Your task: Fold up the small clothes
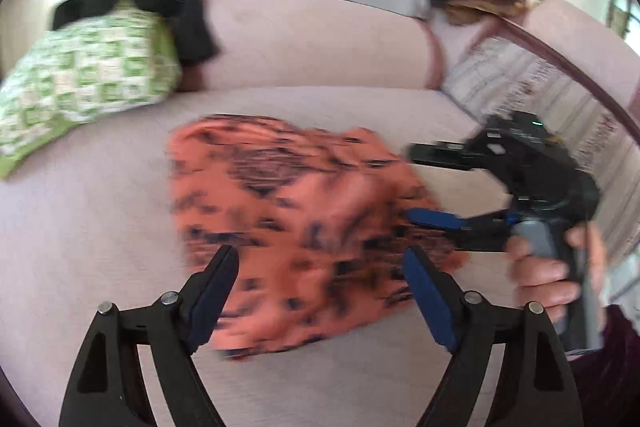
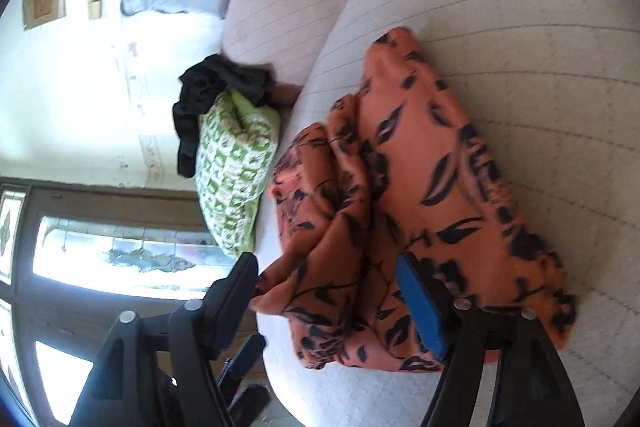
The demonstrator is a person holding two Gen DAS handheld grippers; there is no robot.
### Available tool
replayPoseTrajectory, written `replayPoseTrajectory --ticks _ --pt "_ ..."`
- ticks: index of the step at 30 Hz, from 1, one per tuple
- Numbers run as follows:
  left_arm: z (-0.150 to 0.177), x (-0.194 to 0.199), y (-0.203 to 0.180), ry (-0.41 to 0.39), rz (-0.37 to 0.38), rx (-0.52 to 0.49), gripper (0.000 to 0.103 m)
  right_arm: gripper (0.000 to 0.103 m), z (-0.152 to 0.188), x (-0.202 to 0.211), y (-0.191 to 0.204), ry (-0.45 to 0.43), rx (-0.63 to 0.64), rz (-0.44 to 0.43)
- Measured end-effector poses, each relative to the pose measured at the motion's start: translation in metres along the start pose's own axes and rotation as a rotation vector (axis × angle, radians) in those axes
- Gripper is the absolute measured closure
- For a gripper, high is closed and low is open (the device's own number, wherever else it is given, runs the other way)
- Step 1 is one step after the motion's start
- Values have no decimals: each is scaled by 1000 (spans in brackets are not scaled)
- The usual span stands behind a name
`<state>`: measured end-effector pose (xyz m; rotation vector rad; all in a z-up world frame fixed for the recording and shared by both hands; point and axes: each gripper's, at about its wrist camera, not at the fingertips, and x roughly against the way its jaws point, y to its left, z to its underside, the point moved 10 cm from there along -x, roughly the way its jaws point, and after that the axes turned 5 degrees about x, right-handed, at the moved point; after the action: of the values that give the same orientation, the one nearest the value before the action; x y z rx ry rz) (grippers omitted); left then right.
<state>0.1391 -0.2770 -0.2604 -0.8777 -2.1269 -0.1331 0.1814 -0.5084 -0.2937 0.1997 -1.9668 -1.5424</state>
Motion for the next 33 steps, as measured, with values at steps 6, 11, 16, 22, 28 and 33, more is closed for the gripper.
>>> replayPoseTrajectory --ticks 6,11,16,22,28,33 --pt "32 -31 77 126 -94 299 18 22 10 -22 18 25 60 18" --pt "47 -41 91 179 -61 419 18 18 18 -48 24 33 151 135" --pt "48 -53 74 205 -42 391 18 26 19 -75 26 3 295 260" --pt "33 -45 61 152 -22 342 18 79 13 -75 41 -92 488 389" --pt "8 -28 44 54 54 322 18 83 1 25 122 -400 720 331" --pt "27 -58 30 169 6 256 18 80 0 20 5 -77 380 463"
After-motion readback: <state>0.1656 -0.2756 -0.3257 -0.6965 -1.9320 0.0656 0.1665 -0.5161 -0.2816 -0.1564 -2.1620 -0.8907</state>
